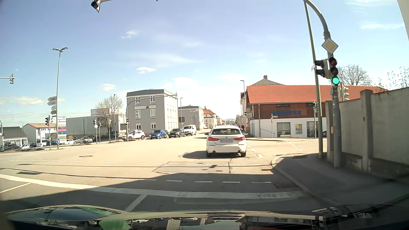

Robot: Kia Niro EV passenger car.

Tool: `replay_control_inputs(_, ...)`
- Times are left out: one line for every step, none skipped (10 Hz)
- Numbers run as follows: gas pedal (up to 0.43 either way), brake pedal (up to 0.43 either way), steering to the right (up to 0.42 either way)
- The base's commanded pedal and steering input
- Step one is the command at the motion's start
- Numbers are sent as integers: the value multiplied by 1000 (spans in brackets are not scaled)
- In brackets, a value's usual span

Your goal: Follow the waypoints while adhering to traffic rules and regulations

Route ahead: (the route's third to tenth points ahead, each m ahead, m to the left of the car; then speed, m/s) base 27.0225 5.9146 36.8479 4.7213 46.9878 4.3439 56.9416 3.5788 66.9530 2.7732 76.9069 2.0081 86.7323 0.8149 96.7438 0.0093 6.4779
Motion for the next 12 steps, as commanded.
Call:
replay_control_inputs(228,0,0)
replay_control_inputs(228,0,1)
replay_control_inputs(228,0,2)
replay_control_inputs(228,0,2)
replay_control_inputs(228,0,2)
replay_control_inputs(228,0,2)
replay_control_inputs(228,0,4)
replay_control_inputs(228,0,4)
replay_control_inputs(228,0,4)
replay_control_inputs(220,0,5)
replay_control_inputs(220,0,6)
replay_control_inputs(220,0,6)
